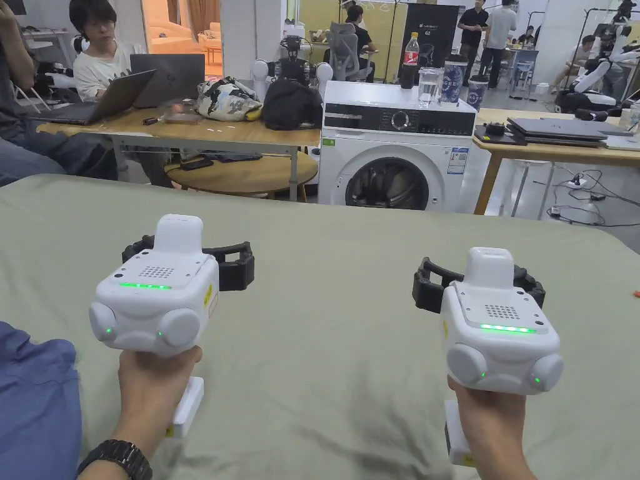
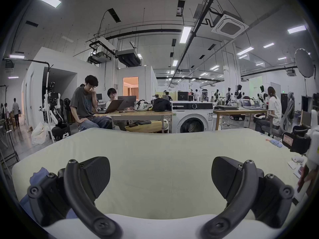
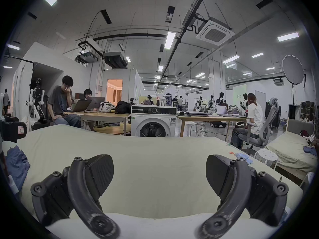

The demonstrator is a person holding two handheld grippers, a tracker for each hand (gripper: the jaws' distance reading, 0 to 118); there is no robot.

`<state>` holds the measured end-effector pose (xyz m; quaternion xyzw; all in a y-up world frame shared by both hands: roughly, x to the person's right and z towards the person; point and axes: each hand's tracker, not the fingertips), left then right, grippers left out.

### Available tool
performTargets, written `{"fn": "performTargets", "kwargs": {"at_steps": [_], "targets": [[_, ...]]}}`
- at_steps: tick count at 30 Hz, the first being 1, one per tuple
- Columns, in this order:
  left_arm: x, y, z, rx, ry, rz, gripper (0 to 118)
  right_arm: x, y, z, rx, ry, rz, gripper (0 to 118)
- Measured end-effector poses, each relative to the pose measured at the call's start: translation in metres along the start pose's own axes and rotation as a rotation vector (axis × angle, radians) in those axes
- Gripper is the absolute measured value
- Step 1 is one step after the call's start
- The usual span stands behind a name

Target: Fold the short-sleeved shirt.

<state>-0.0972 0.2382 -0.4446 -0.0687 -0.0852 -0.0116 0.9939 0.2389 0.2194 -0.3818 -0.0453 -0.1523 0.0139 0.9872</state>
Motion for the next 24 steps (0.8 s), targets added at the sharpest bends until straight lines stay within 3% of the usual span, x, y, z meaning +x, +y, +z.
{"fn": "performTargets", "kwargs": {"at_steps": [24], "targets": [[0.0032, -0.0002, 0.0045, 0.006, 0.013, 0.003, 115, 0.0029, -0.0055, -0.0044, -0.017, -0.031, -0.017, 106]]}}
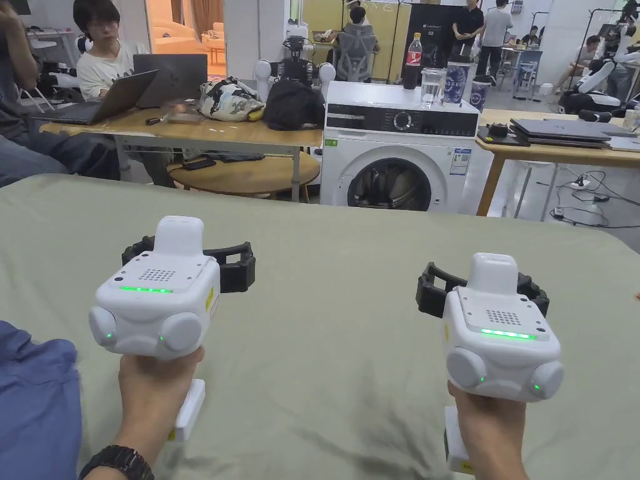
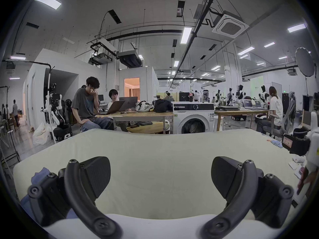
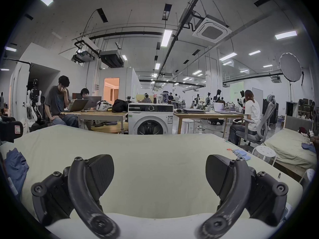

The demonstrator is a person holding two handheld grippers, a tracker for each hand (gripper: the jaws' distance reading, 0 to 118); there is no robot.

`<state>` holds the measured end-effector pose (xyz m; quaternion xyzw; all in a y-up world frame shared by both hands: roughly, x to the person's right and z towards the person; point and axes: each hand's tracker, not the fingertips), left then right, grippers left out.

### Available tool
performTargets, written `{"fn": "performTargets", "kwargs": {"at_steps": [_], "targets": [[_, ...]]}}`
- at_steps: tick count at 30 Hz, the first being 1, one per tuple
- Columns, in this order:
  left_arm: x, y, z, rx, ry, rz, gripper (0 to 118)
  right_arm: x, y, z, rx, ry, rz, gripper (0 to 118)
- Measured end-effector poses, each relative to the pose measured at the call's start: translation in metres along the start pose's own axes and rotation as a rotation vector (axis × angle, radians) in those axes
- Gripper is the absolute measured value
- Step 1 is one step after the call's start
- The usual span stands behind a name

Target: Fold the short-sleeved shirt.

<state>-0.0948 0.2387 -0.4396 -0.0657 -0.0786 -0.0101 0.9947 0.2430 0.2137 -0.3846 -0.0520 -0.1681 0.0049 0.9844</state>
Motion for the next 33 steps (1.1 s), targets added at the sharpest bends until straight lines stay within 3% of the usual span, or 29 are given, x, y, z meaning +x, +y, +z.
{"fn": "performTargets", "kwargs": {"at_steps": [2, 4, 6, 7, 8, 10, 14, 20, 26, 33], "targets": [[0.000, 0.000, 0.001, 0.007, -0.004, 0.004, 106, 0.001, -0.001, -0.001, 0.012, 0.003, 0.002, 94], [0.002, -0.001, 0.003, 0.023, 0.005, -0.003, 85, 0.000, 0.000, 0.001, 0.034, 0.004, 0.010, 67], [0.003, 0.000, 0.004, 0.028, 0.007, -0.010, 37, -0.003, 0.002, 0.004, 0.041, -0.016, 0.033, 13], [0.004, 0.000, 0.004, 0.026, 0.012, -0.016, 17, -0.004, 0.003, 0.004, 0.042, -0.018, 0.033, 0], [0.005, 0.001, 0.004, 0.021, 0.022, -0.030, 3, -0.003, 0.004, 0.005, 0.047, -0.036, 0.029, 0], [0.006, 0.000, 0.005, 0.023, 0.023, -0.040, 0, -0.002, 0.009, 0.010, 0.041, 0.016, -0.028, 0], [0.007, 0.003, 0.007, 0.009, -0.004, -0.062, 0, -0.007, 0.014, 0.014, 0.039, 0.002, 0.006, 0], [-0.015, 0.011, 0.007, -0.086, 0.059, -0.009, 0, -0.019, 0.021, 0.011, -0.002, 0.033, -0.029, 0], [-0.068, 0.018, 0.028, -0.140, 0.176, 0.049, 0, -0.072, 0.027, 0.019, 0.011, 0.138, 0.016, 0], [-0.152, 0.017, 0.072, -0.235, 0.313, 0.074, 0, -0.169, 0.026, 0.032, -0.044, 0.315, 0.040, 0]]}}
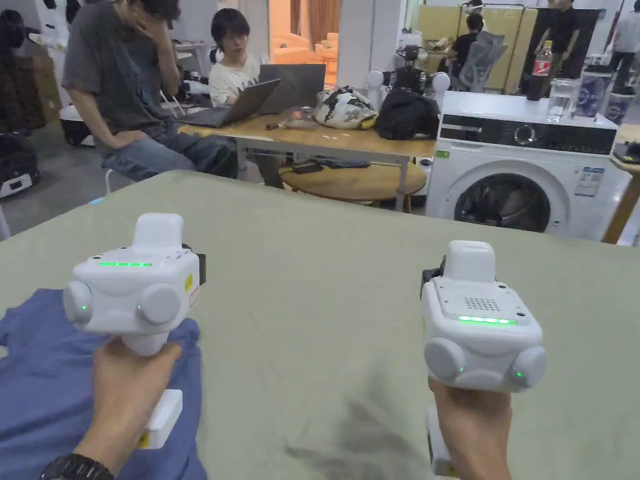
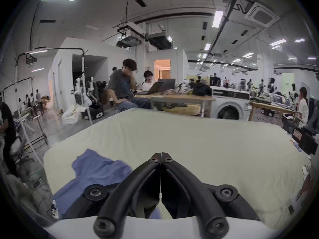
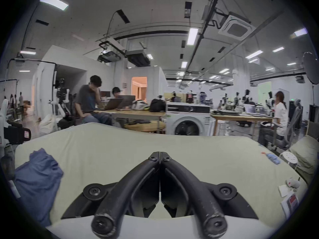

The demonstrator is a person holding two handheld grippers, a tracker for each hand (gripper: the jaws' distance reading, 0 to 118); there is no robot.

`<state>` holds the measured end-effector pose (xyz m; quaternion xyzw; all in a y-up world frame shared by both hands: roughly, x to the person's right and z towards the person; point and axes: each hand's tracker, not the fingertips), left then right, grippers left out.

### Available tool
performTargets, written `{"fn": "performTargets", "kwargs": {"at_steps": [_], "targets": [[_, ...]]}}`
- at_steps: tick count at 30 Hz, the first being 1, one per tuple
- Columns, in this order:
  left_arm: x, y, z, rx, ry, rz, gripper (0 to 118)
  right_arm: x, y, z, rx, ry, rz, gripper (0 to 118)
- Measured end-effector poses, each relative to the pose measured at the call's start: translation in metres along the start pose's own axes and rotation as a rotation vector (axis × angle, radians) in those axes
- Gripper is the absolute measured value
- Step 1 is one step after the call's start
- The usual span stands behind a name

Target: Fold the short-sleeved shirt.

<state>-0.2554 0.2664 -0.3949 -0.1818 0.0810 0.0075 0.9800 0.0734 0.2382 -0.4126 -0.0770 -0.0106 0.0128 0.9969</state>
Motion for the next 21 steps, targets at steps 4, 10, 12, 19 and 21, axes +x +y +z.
{"fn": "performTargets", "kwargs": {"at_steps": [4, 10, 12, 19, 21], "targets": [[-0.052, -0.008, -0.004, -0.172, 0.020, -0.005, 0, -0.045, -0.007, -0.007, -0.051, 0.087, 0.024, 0], [-0.119, -0.039, -0.045, -0.566, -0.050, 0.039, 0, -0.083, -0.026, -0.011, -0.096, 0.156, 0.058, 0], [-0.134, -0.050, -0.061, -0.668, -0.075, 0.079, 48, -0.086, -0.031, -0.013, -0.114, 0.164, 0.064, 0], [-0.149, -0.076, -0.097, -0.692, -0.043, 0.179, 56, -0.074, -0.042, -0.018, -0.155, 0.153, 0.092, 0], [-0.143, -0.086, -0.109, -0.743, -0.048, 0.170, 56, -0.067, -0.044, -0.020, -0.161, 0.138, 0.103, 0]]}}
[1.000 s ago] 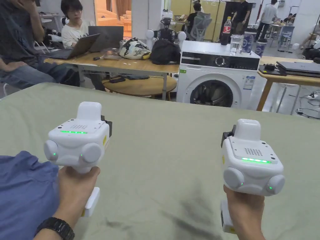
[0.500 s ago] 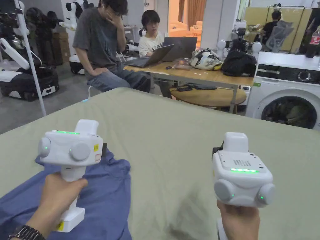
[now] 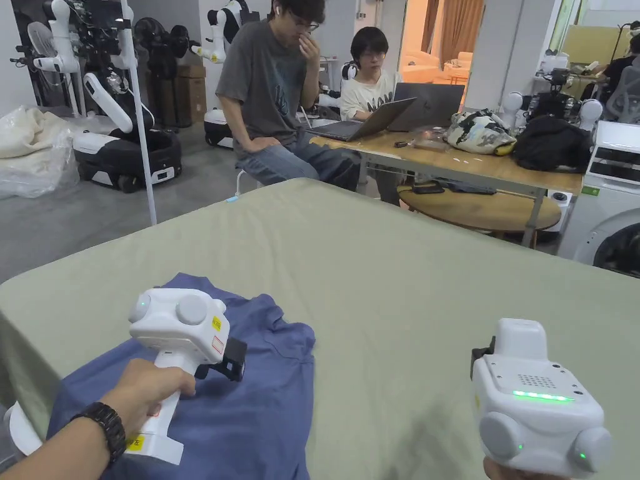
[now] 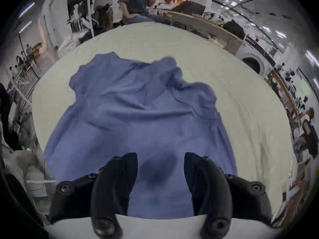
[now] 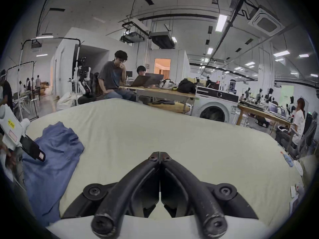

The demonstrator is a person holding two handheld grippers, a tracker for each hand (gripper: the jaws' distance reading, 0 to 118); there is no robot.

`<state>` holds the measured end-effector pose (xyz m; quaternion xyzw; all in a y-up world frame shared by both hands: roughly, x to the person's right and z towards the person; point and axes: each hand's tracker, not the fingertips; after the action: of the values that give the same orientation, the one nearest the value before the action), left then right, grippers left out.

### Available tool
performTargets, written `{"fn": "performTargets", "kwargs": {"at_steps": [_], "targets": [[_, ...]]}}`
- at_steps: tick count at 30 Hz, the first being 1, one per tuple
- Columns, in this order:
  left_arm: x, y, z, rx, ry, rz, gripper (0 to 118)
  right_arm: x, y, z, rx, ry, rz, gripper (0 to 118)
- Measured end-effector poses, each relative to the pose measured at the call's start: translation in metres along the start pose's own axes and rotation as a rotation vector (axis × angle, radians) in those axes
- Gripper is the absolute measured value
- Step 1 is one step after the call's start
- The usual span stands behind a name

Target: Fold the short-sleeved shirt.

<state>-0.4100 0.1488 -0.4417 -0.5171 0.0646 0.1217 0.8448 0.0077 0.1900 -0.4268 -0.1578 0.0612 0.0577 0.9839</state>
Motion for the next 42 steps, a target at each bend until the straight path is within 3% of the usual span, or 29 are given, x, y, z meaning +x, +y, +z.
{"fn": "performTargets", "kwargs": {"at_steps": [3, 5, 9, 11, 13, 14, 21, 29, 35, 42], "targets": [[0.011, -0.006, -0.037, -0.133, 0.024, -0.096, 63, 0.009, -0.003, -0.001, -0.011, -0.015, -0.003, 0], [0.024, -0.017, -0.034, -0.027, 0.085, -0.241, 66, 0.016, -0.005, -0.001, -0.020, -0.023, -0.002, 0], [0.028, -0.029, -0.030, -0.001, 0.098, -0.216, 59, 0.025, -0.010, 0.000, -0.026, -0.043, 0.002, 0], [0.031, -0.033, -0.029, 0.018, 0.081, -0.218, 40, 0.029, -0.013, 0.001, -0.031, -0.051, 0.000, 0], [0.035, -0.037, -0.021, 0.050, 0.068, -0.263, 2, 0.033, -0.016, 0.002, -0.036, -0.058, 0.000, 0], [0.038, -0.039, -0.021, 0.065, 0.088, -0.297, 0, 0.035, -0.017, 0.003, -0.036, -0.061, -0.003, 0], [0.029, -0.037, 0.019, 0.258, -0.026, -0.153, 0, 0.057, -0.022, 0.015, -0.034, -0.091, -0.034, 0], [0.097, -0.010, 0.122, 0.502, -0.211, -0.250, 0, 0.093, -0.020, 0.035, -0.001, -0.139, -0.084, 0], [0.195, 0.009, 0.186, 0.632, -0.372, -0.383, 0, 0.129, -0.020, 0.053, 0.012, -0.202, -0.114, 0], [0.340, 0.002, 0.201, 0.625, -0.578, -0.576, 0, 0.188, -0.027, 0.085, 0.031, -0.313, -0.169, 0]]}}
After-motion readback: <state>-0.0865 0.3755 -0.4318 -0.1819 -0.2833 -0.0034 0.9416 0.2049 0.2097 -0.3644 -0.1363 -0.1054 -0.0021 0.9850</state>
